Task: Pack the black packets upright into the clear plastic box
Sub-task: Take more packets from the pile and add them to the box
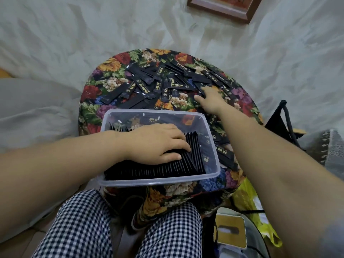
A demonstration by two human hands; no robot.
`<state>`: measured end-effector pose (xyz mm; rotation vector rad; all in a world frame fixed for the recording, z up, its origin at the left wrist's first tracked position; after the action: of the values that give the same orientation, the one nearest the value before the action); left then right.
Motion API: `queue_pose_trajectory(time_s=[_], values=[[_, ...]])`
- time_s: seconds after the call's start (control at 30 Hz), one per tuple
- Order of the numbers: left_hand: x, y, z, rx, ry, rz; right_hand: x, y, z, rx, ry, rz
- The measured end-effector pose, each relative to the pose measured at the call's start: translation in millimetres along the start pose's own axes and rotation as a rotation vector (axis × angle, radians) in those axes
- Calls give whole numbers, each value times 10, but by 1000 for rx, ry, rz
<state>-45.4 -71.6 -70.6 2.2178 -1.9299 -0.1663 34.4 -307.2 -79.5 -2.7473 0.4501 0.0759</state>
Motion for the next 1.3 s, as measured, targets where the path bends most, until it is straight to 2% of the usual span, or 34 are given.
queue_pose_trajectory(time_s=[0.07, 0.17, 0.23, 0.37, 0.53, 0.63, 0.8, 1.1, 1.2, 1.3], values=[[-12, 2, -1, -9, 45, 18, 177, -56, 102, -85, -38, -9], [-31, -3, 3, -8, 92, 45, 314, -70, 200, -89, -62, 34], [-33, -3, 16, 3, 117, 55, 290, -66, 255, -131, -47, -5], [-37, -13, 43, 3, 122, 51, 163, -46, 297, -48, 44, -140], [-30, -17, 37, -35, 89, 33, 145, -123, 109, 77, 215, -161], [-29, -17, 32, -55, 91, 31, 261, -398, 92, 60, 84, -217], [-26, -22, 30, -24, 107, 39, 466, -710, 263, 58, -207, -188], [-35, -17, 28, -39, 99, 27, 353, -337, 284, -257, -17, -397], [-31, -19, 27, -52, 88, 26, 315, -306, 246, -246, 1, -361], [-31, -19, 24, -44, 88, 23, 308, -377, 210, -96, -22, -277]])
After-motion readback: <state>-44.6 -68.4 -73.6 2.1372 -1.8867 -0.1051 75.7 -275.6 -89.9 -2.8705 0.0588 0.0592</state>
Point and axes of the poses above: each hand's wrist, its own x-axis towards the middle knuckle, its own z-axis out of the palm, y = z × x, the point moved 3 cm from there along x, towards the middle knuckle
